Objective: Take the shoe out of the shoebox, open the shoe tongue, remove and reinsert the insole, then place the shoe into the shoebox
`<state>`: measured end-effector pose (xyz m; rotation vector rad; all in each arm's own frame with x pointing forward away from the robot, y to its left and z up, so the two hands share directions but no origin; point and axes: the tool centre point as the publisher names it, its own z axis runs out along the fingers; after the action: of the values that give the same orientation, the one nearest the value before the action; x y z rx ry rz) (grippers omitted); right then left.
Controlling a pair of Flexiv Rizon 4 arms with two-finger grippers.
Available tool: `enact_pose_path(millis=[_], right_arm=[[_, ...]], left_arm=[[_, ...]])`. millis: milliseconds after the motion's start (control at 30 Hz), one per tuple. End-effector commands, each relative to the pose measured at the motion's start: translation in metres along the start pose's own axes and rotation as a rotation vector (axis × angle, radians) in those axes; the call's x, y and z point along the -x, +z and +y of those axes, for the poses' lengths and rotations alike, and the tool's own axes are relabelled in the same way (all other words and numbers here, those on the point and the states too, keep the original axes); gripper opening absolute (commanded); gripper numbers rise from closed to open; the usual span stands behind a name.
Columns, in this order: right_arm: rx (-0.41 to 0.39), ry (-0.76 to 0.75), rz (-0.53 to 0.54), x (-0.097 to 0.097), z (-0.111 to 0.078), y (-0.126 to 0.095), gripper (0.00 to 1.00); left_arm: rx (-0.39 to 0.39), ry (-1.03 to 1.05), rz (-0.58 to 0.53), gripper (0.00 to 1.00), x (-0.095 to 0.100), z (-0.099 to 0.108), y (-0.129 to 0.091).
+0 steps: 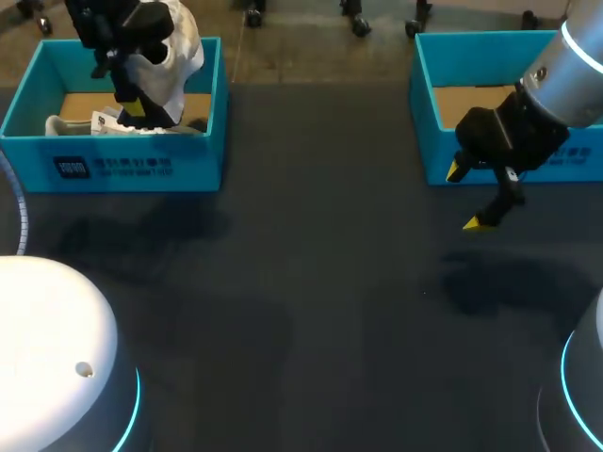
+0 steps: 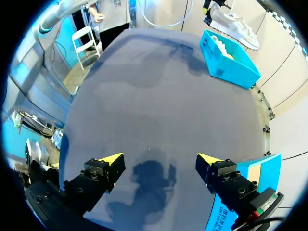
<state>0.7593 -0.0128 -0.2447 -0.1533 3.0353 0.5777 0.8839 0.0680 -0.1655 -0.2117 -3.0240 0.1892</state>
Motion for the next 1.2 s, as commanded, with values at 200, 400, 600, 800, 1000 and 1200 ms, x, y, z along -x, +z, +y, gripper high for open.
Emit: enact_pose_path(millis=[200,400,600,800,1000,1200], right_arm=[[-0.002,0.0,-0.001,0.0,0.0,0.001,1.0],[-0.002,0.0,-0.001,0.0,0.0,0.001,1.0],[-0.002,0.0,-0.001,0.0,0.0,0.001,1.0],[-0.002,0.0,-0.001,0.0,0.0,0.001,1.0],[-0.002,0.0,-0.001,0.0,0.0,0.001,1.0],[-0.002,0.0,-0.001,0.0,0.0,0.001,1.0]], left_arm=[[-0.001,0.002,-0.002,0.0,0.0,0.001,-0.001],[-0.001,0.002,-0.002,0.0,0.0,0.001,-0.001],[0.005,-0.002,0.013,0.0,0.002,0.004,-0.004],[0.027,-0.052,0.008,0.0,0.011,0.024,-0.005],[0.028,-0.116,0.003,0.0,0.026,0.057,-0.01],[0.016,-0.172,0.021,0.0,0.05,0.097,-0.014]])
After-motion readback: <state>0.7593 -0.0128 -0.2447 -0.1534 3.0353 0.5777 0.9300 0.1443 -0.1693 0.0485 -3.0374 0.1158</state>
